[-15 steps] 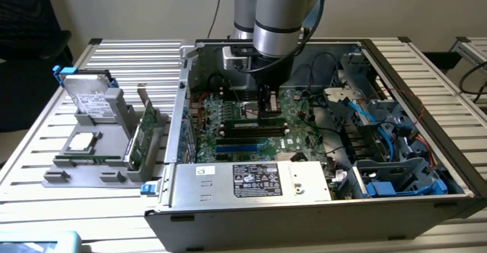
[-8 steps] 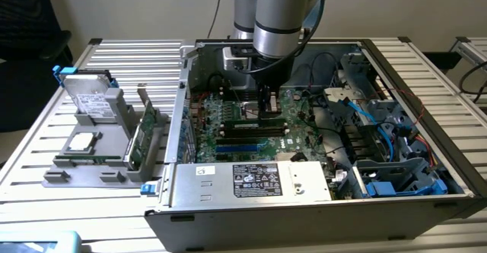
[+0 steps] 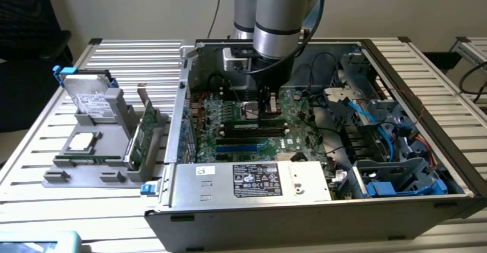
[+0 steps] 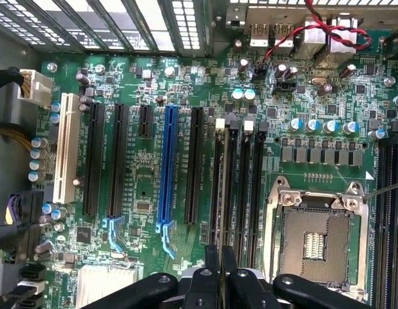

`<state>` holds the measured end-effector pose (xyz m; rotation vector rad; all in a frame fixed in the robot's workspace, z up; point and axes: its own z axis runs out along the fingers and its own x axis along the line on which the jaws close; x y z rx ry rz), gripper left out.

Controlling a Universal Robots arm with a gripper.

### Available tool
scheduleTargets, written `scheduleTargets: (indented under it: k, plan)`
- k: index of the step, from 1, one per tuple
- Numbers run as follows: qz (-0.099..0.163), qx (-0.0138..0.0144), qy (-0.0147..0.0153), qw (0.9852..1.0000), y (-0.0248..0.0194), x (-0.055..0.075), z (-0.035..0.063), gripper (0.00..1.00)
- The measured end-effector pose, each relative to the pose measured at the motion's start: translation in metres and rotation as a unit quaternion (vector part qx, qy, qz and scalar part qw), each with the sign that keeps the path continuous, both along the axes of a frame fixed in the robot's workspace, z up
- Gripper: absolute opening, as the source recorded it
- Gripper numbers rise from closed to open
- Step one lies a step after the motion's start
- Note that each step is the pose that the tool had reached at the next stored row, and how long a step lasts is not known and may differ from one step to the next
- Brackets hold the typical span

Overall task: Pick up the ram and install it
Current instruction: 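Insert the ram into the slot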

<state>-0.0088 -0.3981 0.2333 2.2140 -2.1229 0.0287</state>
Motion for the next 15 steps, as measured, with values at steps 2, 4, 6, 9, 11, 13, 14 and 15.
scheduleTargets:
  k: [2,4,6,9,11,13,14,15]
  plan:
    - [0.000,-0.0002,0.0000,1.0000,0.0000,0.0000,-0.0005,0.13]
    - [0.000,-0.0002,0.0000,1.0000,-0.0003,0.0000,-0.0006,0.13]
    - [0.000,-0.0003,0.0000,1.0000,-0.0003,0.0000,-0.0011,0.13]
    - [-0.001,-0.0006,0.0000,1.0000,-0.0003,0.0000,-0.0022,0.13]
    - [-0.002,-0.0009,0.0000,1.0000,-0.0003,0.0000,-0.0027,0.13]
    - [-0.002,-0.0010,0.0000,1.0000,-0.0003,0.0000,-0.0032,0.13]
    - [-0.002,-0.0009,0.0000,1.0000,-0.0003,0.0000,-0.0033,0.13]
    - [-0.003,-0.0010,0.0000,1.0000,-0.0003,0.0000,-0.0034,0.13]
